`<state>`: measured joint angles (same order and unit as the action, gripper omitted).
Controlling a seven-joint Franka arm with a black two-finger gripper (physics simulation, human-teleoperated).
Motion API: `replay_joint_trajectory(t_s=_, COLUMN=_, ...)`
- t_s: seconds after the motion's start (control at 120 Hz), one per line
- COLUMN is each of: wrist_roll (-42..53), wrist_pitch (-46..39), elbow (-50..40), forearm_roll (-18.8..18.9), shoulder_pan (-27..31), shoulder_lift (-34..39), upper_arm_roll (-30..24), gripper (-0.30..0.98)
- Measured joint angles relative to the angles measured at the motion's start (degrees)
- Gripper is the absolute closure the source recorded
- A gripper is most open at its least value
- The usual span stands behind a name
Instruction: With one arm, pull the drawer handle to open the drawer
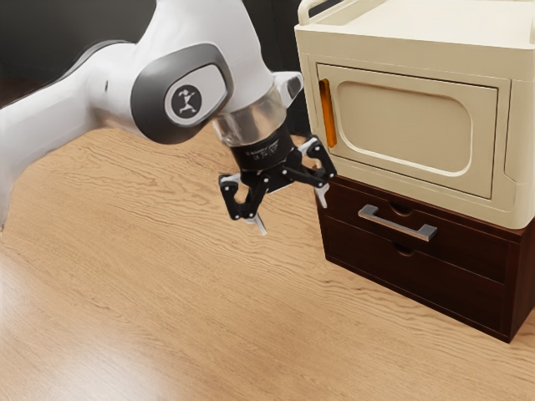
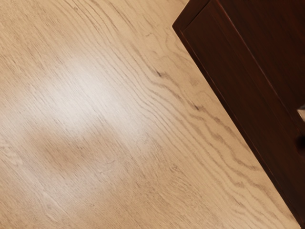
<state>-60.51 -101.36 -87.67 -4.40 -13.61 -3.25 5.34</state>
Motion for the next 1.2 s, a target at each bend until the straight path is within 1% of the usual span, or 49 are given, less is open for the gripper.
replay_joint_trajectory(t_s=0.217, wrist_roll=-6.7, wrist_pitch=-7.6, elbow=-0.9, forearm_roll=-2.0, shoulder_pan=-1.2, shoulder_lift=-2.2, upper_arm_roll=-0.2, gripper=0.0)
replay_joint_trajectory(t_s=0.483, wrist_roll=-12.7, wrist_pitch=-11.6, elbow=-1.4, forearm_roll=-2.7, shoulder_pan=-2.7, shoulder_lift=-4.1, upper_arm_roll=-0.2, gripper=0.01)
replay_joint_trajectory(t_s=0.875, wrist_roll=-18.6, wrist_pitch=-14.1, elbow=-0.8, forearm_roll=-2.8, shoulder_pan=-4.7, shoulder_lift=-6.3, upper_arm_roll=-0.2, gripper=0.18)
replay_joint_trajectory(t_s=1.2, wrist_roll=-21.3, wrist_pitch=-16.9, elbow=-0.2, forearm_roll=-2.6, shoulder_pan=-4.4, shoulder_lift=-8.2, upper_arm_roll=-0.2, gripper=0.24)
